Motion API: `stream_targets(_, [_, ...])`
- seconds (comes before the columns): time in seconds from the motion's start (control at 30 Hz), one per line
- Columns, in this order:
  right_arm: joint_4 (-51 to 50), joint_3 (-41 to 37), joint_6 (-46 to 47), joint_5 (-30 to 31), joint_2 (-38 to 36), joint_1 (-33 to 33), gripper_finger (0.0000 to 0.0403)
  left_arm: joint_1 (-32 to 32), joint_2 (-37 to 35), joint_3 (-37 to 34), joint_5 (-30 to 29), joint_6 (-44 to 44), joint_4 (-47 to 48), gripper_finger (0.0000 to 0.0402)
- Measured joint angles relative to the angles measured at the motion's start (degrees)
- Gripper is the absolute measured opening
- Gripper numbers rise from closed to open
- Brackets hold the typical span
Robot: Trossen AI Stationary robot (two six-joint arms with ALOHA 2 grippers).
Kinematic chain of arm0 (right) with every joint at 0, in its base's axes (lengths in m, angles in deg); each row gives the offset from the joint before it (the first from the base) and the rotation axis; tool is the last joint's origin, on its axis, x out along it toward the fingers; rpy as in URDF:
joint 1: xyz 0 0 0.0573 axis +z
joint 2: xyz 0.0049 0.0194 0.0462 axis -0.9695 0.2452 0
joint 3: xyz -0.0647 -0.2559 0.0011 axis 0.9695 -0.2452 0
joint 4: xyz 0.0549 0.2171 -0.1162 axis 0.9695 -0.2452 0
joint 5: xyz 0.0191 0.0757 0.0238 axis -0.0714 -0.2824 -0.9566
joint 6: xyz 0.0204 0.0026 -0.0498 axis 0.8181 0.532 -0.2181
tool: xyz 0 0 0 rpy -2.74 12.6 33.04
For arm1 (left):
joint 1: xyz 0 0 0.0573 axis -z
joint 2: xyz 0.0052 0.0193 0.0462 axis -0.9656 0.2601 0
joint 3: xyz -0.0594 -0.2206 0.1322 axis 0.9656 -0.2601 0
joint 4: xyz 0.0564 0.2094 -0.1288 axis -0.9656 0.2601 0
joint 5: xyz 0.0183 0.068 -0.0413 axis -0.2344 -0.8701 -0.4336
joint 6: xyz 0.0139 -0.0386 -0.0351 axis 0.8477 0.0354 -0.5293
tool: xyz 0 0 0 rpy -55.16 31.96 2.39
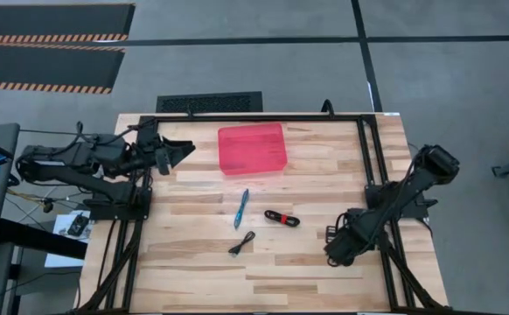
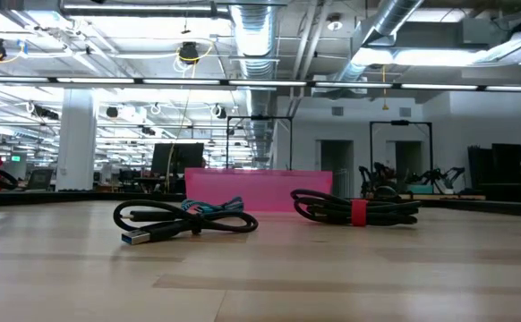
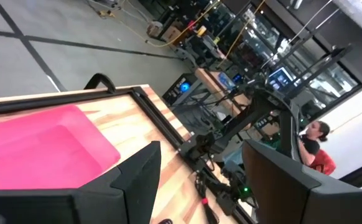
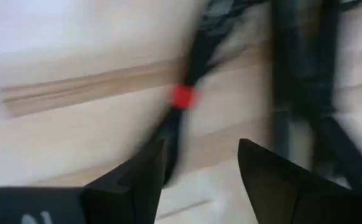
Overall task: Pick and place USB-C Cables
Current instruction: Put the right black charger cable into the pink bin
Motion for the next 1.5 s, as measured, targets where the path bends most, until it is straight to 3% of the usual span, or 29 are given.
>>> stream_targets(0.37, [11.46,-13.37,0.96,-0.3,-9.93,-2.55,0.0226,-0.01,1.67,0.0,2.48,-0.02,0.43,0.0214])
stream_targets(0.5, [11.55,-15.47,1.01,-1.15,-9.43,-2.97,0.0226,-0.01,1.62,0.0,2.35,-0.04,0.39,0.0214])
stream_targets(0.77, [23.79,-20.49,1.38,-3.7,-5.58,-1.35,0.0226,-0.01,1.66,0.0,0.34,-0.07,1.01,0.0214])
stream_targets(0.97, [24.52,-20.8,1.05,-4.28,-3.6,-1.44,0.0221,-0.01,1.64,0.0,-2.99,0.17,1.03,0.0214])
stream_targets(1.1, [24.69,-20.9,0.56,-3.17,-3.62,-2.16,0.0188,-0.01,1.64,0.0,-4.47,0.24,1.08,0.0214])
stream_targets(1.37, [24.36,-20.97,-0.83,-1.82,-3.54,-3.68,0.0066,-0.01,1.64,0.0,-4.74,0.26,1.27,0.0214])
stream_targets(1.5, [24.17,-20.97,-1.53,-1.16,-3.53,-3.67,0.0038,-0.01,1.64,0.0,-4.81,0.55,1.34,0.0214])
